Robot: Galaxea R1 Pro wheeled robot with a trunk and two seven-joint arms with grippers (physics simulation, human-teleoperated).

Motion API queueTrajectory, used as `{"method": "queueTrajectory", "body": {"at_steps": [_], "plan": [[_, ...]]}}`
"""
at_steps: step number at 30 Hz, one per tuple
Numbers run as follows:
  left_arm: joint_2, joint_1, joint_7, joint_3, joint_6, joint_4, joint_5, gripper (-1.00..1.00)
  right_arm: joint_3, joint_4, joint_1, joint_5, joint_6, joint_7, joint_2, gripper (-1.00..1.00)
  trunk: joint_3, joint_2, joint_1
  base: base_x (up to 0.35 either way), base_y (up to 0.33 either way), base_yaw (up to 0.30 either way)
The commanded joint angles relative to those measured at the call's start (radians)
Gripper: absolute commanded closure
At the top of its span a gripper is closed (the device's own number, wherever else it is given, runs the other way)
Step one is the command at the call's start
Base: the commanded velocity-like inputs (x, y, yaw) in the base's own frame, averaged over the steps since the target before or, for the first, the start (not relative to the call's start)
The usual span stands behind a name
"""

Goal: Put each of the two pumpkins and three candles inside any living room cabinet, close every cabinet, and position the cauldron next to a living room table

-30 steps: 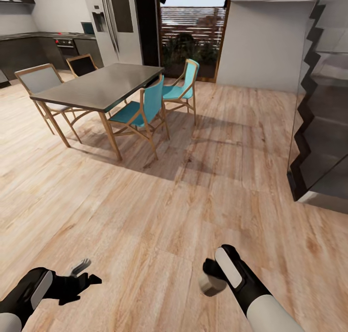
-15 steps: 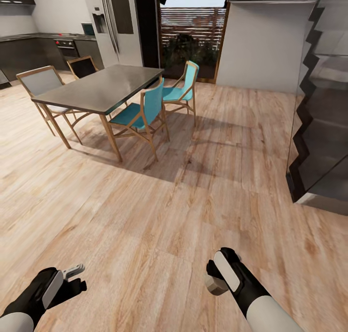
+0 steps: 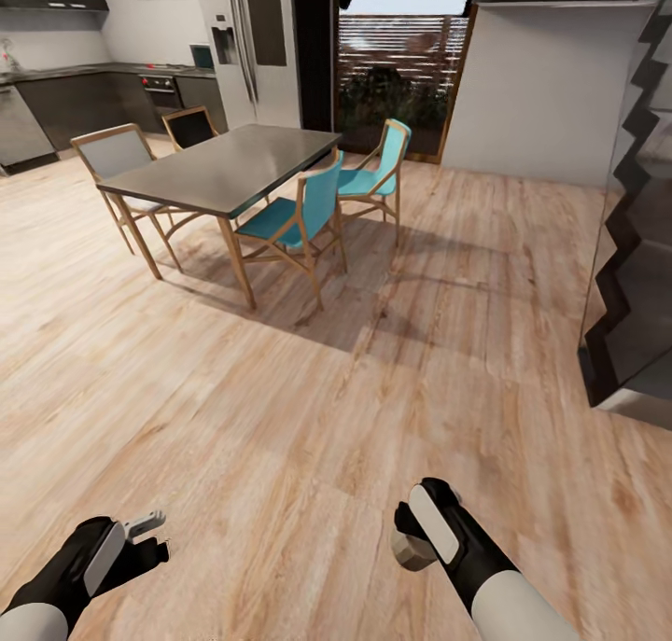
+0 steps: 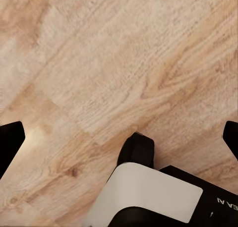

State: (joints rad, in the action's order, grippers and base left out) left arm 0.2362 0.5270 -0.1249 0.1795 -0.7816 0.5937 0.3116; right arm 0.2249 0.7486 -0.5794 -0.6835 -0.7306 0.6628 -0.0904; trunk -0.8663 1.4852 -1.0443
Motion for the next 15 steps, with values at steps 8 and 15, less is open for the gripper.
{"method": "queueTrajectory", "body": {"at_steps": [8,15], "plan": [[0.0,-0.001,0.001,-0.001,0.0,0.0,0.0,-1.0,0.072,0.0,0.0,0.001,0.0,0.0,-0.002,1.0,0.0,0.0,0.0,-0.074,0.0,0.291],[-0.001,0.0,0.001,-0.001,0.002,0.0,0.0,-1.0,0.079,0.0,0.0,0.001,-0.001,0.0,-0.002,1.0,0.0,0.0,0.0,-0.052,0.0,0.292]]}}
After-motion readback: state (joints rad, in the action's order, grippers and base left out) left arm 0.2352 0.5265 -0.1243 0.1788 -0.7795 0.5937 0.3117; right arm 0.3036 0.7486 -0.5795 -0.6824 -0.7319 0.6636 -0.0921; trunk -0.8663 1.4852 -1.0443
